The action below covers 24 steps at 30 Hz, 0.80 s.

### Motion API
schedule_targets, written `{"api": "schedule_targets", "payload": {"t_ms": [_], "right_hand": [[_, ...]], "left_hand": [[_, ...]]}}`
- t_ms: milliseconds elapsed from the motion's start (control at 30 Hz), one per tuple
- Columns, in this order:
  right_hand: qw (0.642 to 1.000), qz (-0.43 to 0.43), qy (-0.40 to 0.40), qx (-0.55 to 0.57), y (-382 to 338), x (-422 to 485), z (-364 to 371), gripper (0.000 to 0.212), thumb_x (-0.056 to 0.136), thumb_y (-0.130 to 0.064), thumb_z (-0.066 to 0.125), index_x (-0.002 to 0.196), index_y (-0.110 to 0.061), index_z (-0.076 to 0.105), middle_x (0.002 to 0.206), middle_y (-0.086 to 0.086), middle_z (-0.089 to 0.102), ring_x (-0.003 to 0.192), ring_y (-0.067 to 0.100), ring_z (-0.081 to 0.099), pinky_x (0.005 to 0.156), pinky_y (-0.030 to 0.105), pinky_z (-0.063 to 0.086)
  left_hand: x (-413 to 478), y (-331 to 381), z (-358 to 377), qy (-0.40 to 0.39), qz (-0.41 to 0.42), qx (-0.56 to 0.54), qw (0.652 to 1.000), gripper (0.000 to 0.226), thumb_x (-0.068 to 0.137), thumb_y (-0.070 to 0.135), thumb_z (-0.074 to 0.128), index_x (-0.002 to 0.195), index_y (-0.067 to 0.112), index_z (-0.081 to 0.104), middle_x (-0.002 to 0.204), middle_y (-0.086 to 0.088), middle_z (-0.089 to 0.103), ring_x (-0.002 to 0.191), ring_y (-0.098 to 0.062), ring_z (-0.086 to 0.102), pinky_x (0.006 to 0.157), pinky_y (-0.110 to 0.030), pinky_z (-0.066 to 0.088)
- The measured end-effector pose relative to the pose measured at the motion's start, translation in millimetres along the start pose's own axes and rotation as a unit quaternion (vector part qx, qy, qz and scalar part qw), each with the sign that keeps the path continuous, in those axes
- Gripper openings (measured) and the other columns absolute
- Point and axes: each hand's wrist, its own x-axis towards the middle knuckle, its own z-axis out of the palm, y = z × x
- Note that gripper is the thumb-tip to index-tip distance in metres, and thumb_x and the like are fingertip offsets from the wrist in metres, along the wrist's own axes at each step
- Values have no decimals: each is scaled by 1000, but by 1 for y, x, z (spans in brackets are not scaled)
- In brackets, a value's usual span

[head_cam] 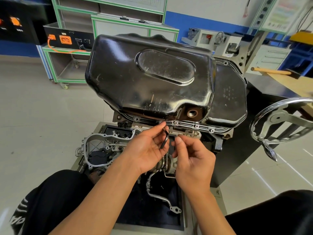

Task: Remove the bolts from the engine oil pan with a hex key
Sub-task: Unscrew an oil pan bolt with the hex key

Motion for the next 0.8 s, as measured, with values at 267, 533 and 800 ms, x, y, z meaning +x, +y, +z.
{"api": "schedule_targets", "payload": {"t_ms": [267, 533, 800], "right_hand": [[988, -102, -99, -52, -13, 21, -7, 11, 87, -19, 77, 79, -15, 70, 67, -14, 63, 59, 8, 58, 59, 15, 44], [965, -242, -80, -64, -5, 40, -3, 10, 78, -2, 83, 84, 1, 76, 82, 9, 73, 77, 16, 70, 72, 25, 57], [968, -207, -127, -65, -9, 39, -3, 11, 80, 1, 82, 87, -6, 75, 81, 2, 71, 72, 12, 66, 66, 26, 54]], "left_hand": [[3, 0, -1, -20, 11, 5, 1000, 22, 74, 21, 73, 90, 7, 68, 74, -2, 65, 64, -11, 62, 62, -22, 56], [5, 0, -3, -60, 5, -68, 996, 18, 78, 13, 68, 93, 2, 72, 85, -7, 70, 73, -12, 66, 64, -20, 58], [3, -1, -7, -15, 10, 37, 999, 32, 73, 29, 76, 97, 8, 72, 80, -5, 67, 61, -10, 61, 49, -16, 46]]}}
